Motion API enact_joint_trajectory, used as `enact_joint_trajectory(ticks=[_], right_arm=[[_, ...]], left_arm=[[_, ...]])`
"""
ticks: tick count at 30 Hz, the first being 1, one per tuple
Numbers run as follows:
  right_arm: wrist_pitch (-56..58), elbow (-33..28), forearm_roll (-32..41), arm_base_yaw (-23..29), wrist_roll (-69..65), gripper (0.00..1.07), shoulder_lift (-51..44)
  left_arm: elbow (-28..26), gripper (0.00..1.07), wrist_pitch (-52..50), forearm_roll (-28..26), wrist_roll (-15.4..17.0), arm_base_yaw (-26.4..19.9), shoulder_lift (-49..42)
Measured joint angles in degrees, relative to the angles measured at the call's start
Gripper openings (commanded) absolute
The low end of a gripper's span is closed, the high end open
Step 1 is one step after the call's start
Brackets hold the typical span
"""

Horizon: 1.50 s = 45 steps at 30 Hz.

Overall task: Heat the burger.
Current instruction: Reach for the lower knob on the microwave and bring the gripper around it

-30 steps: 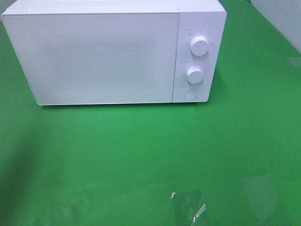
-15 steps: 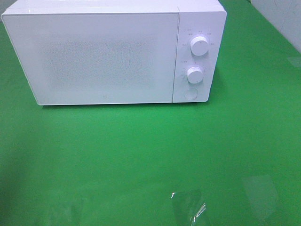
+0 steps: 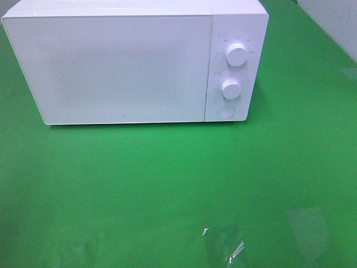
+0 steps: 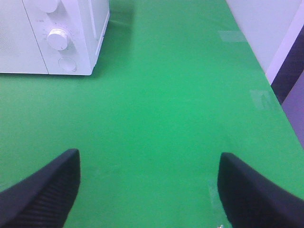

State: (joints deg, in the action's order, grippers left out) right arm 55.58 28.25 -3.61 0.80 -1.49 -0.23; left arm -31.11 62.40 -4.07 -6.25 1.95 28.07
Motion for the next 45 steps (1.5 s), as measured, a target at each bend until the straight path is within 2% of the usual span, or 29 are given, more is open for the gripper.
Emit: enact_joint_trajectory(ticks=[7, 27, 31, 45], right_arm=[[0.00, 0.00, 0.00, 0.00, 0.00, 0.75, 0.00], [0.00, 0.00, 0.00, 0.00, 0.00, 0.75, 0.00], [0.00, 0.00, 0.00, 0.00, 0.00, 0.75, 0.00], [0.00, 0.00, 0.00, 0.00, 0.00, 0.75, 0.00]], left_arm=[[1.26, 1.00, -0.06, 0.23, 0.00, 0.00, -9.11], [1.26, 1.00, -0.23, 0.06, 0.00, 0.00, -21.03], [1.26, 1.00, -0.23, 0.06, 0.00, 0.00, -27.44], [1.26, 1.00, -0.23, -0.06, 0.00, 0.00, -28.36]])
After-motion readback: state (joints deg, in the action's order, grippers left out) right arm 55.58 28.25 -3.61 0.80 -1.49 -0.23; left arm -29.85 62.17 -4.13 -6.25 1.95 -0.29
